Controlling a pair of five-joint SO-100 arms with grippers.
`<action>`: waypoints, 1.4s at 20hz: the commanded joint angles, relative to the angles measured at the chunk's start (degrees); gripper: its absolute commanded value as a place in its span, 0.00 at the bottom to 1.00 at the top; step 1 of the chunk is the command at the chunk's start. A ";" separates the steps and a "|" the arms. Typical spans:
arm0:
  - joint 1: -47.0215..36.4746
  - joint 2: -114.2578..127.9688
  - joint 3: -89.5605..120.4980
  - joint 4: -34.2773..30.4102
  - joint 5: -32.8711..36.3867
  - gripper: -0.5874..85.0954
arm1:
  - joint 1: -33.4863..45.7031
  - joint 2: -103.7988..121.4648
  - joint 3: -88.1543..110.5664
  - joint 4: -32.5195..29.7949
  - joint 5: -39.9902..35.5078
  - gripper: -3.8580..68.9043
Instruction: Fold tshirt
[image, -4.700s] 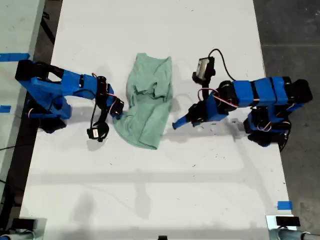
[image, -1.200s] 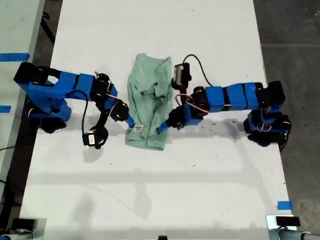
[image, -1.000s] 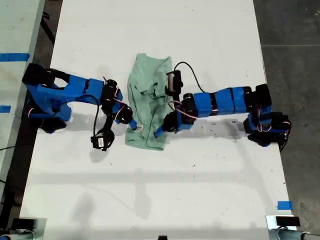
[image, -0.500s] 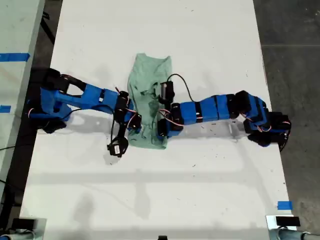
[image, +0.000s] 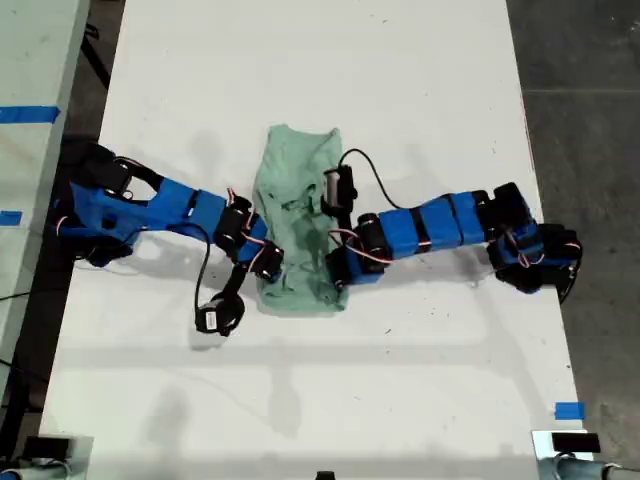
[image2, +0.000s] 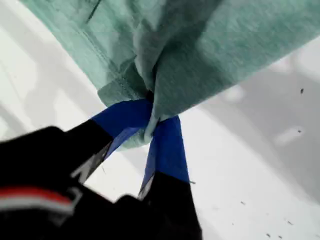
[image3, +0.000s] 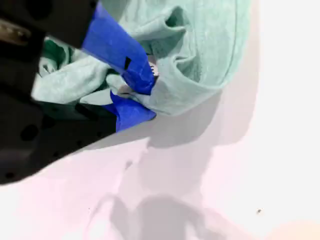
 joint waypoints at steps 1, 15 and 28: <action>5.98 1.58 -8.26 4.75 0.26 0.01 | -6.50 9.23 0.62 4.22 2.37 0.02; -15.64 12.04 -17.23 12.83 27.60 0.01 | 12.74 21.97 2.90 6.86 -17.84 0.03; -52.38 -16.00 -20.74 1.23 46.23 0.25 | 47.90 14.77 34.63 -26.89 -45.88 0.30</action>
